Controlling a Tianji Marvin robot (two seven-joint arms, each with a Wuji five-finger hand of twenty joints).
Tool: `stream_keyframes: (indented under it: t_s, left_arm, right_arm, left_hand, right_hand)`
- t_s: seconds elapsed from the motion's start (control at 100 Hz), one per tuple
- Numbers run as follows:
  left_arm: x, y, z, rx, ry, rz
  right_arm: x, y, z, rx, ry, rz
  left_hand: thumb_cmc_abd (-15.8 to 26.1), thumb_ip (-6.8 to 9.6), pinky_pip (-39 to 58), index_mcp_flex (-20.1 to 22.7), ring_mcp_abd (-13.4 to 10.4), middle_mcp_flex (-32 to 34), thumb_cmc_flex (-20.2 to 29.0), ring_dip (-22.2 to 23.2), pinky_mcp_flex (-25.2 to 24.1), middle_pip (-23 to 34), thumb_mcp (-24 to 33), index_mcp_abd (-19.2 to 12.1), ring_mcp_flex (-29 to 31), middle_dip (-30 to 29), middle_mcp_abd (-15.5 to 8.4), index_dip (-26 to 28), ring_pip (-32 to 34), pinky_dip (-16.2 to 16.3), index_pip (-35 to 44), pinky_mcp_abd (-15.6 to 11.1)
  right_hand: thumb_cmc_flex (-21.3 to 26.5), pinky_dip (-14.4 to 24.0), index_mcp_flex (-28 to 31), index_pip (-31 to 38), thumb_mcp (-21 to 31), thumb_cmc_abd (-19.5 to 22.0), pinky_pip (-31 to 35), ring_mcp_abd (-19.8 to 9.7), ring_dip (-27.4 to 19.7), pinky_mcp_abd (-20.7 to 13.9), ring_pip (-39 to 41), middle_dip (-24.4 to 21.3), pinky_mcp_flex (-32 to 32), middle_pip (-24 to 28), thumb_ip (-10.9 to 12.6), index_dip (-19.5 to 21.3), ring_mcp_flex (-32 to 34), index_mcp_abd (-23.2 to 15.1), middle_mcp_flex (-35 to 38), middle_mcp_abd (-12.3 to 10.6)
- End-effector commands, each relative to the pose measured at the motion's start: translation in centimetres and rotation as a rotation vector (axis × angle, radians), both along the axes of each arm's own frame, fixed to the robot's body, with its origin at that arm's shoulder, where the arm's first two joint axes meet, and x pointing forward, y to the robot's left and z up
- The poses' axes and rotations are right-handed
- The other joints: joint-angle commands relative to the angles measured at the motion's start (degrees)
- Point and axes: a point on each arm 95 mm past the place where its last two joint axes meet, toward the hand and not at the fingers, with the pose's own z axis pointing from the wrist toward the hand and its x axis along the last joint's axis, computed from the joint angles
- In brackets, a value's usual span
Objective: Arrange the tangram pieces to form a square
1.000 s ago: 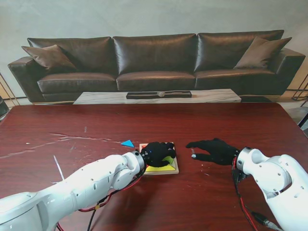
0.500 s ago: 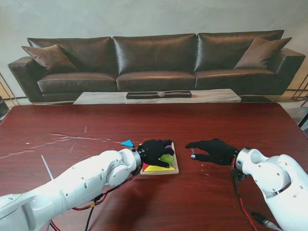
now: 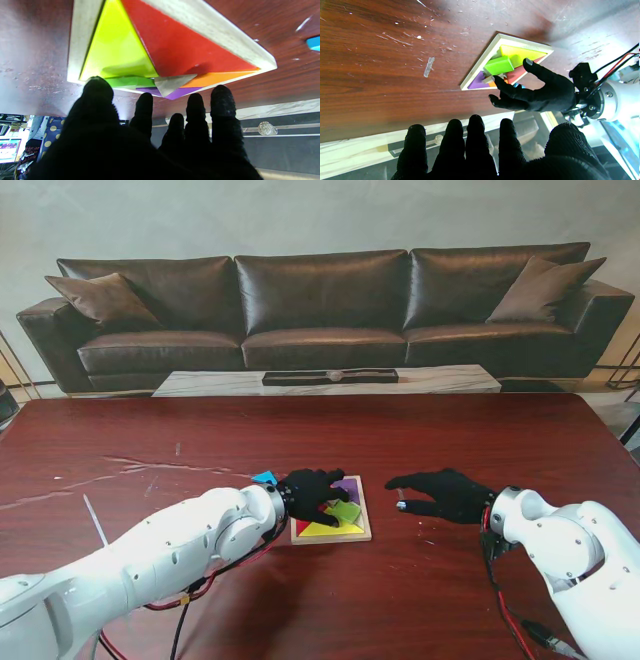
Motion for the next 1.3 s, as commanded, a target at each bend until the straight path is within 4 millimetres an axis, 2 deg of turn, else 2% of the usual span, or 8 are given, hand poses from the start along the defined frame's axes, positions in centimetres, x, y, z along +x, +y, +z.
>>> stream_keyframes:
  t_s: [0.0, 0.83, 1.29]
  left_arm:
    - [0.3, 0.2, 0.2, 0.013, 0.005, 0.007]
    - [0.4, 1.0, 0.2, 0.083, 0.013, 0.029]
    - [-0.2, 0.6, 1.0, 0.008, -0.056, 0.019]
  right_arm:
    - [-0.1, 0.1, -0.2, -0.002, 0.005, 0.004]
    - [-0.1, 0.3, -0.2, -0.003, 0.006, 0.009]
    - [-0.1, 0.4, -0.2, -0.006, 0.007, 0.010]
  left_hand:
    - [2.0, 2.13, -0.2, 0.9, 0.5, -2.3, 1.5, 0.1, -0.2, -1.3, -1.7, 0.5, -2.4, 0.4, 1.2, -0.7, -0.7, 1.6, -1.2, 0.2]
    - [2.7, 2.35, -0.5, 2.4, 0.3, -2.0, 2.2, 0.1, -0.4, -2.2, -3.1, 3.7, -2.7, -1.8, 1.3, -1.4, -1.3, 1.8, -2.6, 0.1]
    - [2.2, 2.48, -0.1, 1.1, 0.3, -2.0, 3.2, 0.2, 0.6, -1.6, -2.6, 2.3, -1.5, -1.8, 1.1, 0.5, -0.8, 1.9, -0.1, 0.2]
  right_hand:
    - [0.8, -1.2, 0.0, 0.4, 0.2, 0.7, -0.6, -1.2, 0.5, 0.1, -0.2, 0.5, -1.1, 0.8, 1.5, -0.6, 0.4, -0.2, 1.4, -0.3]
    - [0.8, -1.2, 0.0, 0.5, 0.2, 0.7, -0.6, -1.0, 0.5, 0.2, -0.2, 0.5, -1.2, 0.8, 1.5, -0.7, 0.4, -0.1, 1.4, -0.4]
    - [0.7, -1.2, 0.0, 0.5, 0.2, 0.7, -0.6, -0.7, 0.5, 0.2, -0.3, 0.5, -1.1, 0.8, 1.5, -0.7, 0.4, -0.1, 1.4, -0.4]
